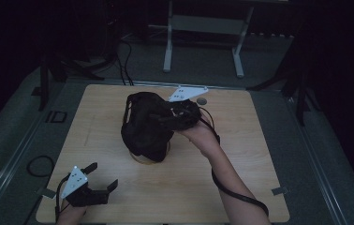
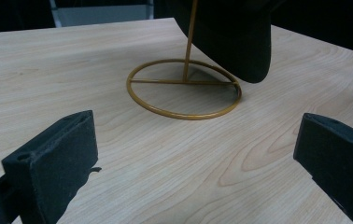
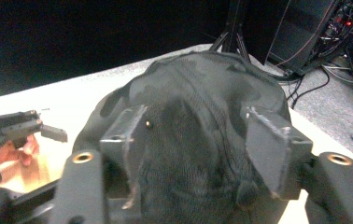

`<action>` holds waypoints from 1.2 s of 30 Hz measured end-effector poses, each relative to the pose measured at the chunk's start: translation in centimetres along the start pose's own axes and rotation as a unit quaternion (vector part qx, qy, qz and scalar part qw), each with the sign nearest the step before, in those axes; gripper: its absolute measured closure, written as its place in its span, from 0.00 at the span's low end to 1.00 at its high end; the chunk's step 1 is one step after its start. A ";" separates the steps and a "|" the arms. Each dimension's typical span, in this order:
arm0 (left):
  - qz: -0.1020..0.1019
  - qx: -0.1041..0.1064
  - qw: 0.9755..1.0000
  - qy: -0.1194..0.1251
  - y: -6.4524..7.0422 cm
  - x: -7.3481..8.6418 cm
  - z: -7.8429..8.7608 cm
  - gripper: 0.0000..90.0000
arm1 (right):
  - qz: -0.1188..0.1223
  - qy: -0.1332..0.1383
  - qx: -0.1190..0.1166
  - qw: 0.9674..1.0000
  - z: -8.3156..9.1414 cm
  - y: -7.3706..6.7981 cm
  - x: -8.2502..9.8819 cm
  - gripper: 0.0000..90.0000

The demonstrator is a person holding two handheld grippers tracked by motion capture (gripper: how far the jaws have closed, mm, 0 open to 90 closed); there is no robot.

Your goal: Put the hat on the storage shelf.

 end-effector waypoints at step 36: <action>-0.013 0.001 1.000 -0.017 0.3 0.2 -0.4 0.00 | -0.024 -0.002 0.008 1.000 3.4 -0.2 7.4 0.15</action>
Point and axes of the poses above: each handheld gripper's, and its own axes: z roughly backward along the jaws, x roughly out of its underside, y roughly to its right, the point moved 1 cm from there along -z, roughly forward along the jaws, and after that the axes turned 8 degrees about z, right-handed, at the moved point
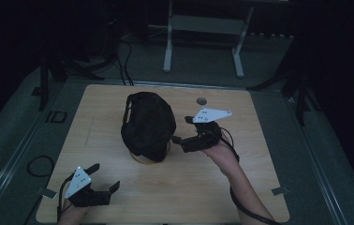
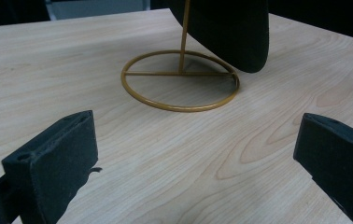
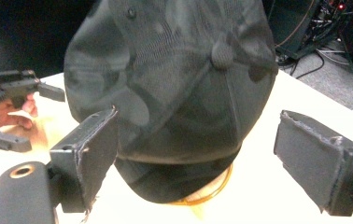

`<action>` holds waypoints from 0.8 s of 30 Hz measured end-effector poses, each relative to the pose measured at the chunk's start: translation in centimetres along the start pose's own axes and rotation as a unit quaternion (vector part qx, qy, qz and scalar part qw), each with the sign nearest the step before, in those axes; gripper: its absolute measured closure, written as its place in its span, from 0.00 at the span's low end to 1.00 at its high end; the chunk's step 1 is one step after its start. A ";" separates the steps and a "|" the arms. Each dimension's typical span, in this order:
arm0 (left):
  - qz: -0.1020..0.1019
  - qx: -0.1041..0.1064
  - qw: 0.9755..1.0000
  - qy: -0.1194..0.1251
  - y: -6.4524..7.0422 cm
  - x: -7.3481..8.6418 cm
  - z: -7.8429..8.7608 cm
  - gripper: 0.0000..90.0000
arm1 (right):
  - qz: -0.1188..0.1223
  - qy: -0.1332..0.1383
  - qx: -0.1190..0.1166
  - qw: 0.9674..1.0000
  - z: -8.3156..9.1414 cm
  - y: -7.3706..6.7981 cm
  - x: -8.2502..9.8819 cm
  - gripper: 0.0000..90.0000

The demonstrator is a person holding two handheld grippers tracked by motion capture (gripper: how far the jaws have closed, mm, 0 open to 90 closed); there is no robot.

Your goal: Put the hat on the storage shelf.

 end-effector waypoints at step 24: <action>-0.003 0.000 1.000 0.005 0.1 0.0 0.0 0.00 | -0.009 -0.005 -0.019 1.000 -0.2 -1.5 6.6 0.16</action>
Point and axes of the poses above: each handheld gripper's, and its own axes: z roughly backward along the jaws, x roughly out of its underside, y roughly to its right, the point moved 1 cm from there along -z, roughly forward along the jaws, and after that the axes turned 8 degrees about z, right-handed, at the moved point
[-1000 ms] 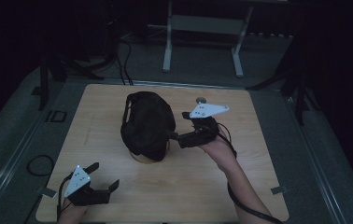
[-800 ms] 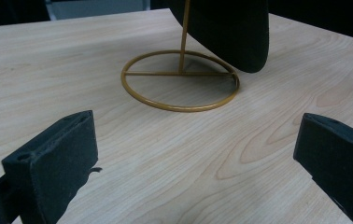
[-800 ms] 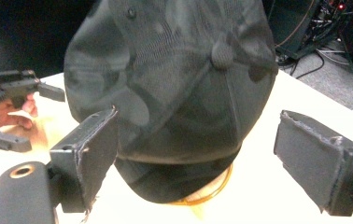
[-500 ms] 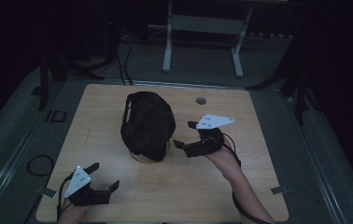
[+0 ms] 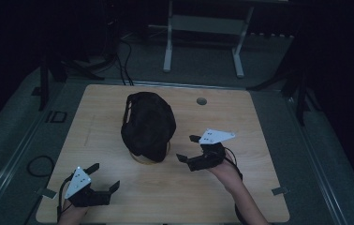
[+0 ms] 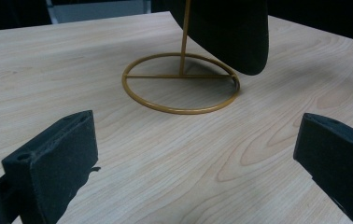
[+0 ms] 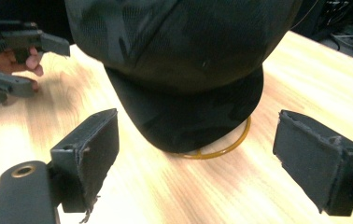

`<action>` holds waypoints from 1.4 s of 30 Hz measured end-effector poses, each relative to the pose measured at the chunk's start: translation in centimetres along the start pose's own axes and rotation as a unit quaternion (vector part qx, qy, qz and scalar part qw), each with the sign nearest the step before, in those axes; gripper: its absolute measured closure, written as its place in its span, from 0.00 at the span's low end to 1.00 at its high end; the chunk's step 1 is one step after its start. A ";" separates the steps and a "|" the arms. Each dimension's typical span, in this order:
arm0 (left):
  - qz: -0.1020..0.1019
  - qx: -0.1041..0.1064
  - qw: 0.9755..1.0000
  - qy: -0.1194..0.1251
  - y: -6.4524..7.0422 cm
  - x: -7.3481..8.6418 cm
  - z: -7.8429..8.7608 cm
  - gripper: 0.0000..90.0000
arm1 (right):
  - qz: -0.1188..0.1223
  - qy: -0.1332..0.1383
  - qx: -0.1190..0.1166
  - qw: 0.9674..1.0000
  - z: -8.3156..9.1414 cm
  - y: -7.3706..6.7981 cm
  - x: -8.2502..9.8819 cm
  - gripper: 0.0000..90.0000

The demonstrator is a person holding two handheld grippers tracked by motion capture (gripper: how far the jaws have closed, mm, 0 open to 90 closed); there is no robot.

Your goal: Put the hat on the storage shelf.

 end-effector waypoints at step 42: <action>-0.001 0.000 1.000 0.003 -0.1 0.0 0.2 0.00 | -0.018 -0.048 -0.016 0.999 -0.1 -0.6 8.9 0.16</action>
Point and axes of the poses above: each handheld gripper's, and its own axes: z roughly backward along the jaws, x roughly out of its underside, y roughly to its right, the point moved 1 cm from there along -z, roughly forward along the jaws, and after that the axes turned 8 degrees about z, right-handed, at the moved point
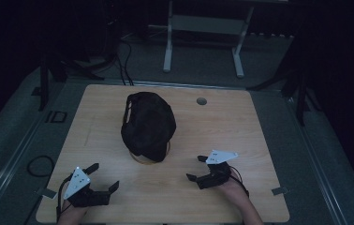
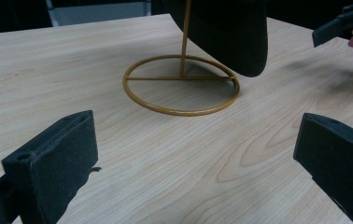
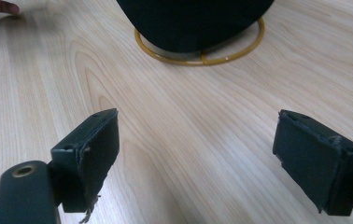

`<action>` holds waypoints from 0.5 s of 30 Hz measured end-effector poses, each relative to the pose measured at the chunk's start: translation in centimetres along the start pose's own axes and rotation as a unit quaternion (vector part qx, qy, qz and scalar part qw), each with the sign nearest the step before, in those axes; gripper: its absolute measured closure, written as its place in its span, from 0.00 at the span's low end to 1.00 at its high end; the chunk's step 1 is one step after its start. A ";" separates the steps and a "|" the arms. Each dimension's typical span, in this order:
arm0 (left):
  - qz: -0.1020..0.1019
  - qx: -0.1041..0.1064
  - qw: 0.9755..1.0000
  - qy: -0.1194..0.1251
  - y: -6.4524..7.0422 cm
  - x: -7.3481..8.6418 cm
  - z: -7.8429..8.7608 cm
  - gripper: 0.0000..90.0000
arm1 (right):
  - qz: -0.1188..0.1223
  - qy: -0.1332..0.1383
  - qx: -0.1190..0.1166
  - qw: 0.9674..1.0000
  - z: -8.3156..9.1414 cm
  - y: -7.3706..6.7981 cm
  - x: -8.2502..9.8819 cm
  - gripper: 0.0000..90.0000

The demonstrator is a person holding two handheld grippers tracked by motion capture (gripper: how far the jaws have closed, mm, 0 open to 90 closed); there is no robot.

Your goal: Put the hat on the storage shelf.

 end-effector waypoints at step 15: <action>-0.001 0.001 1.000 -0.002 0.0 0.0 0.0 0.00 | -0.015 -0.010 0.018 1.000 2.1 0.7 2.5 0.16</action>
Point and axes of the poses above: each handheld gripper's, and its own axes: z roughly backward along the jaws, x roughly out of its underside, y roughly to its right, the point moved 1 cm from there along -z, roughly forward along the jaws, and after that the axes turned 8 degrees about z, right-handed, at the moved point
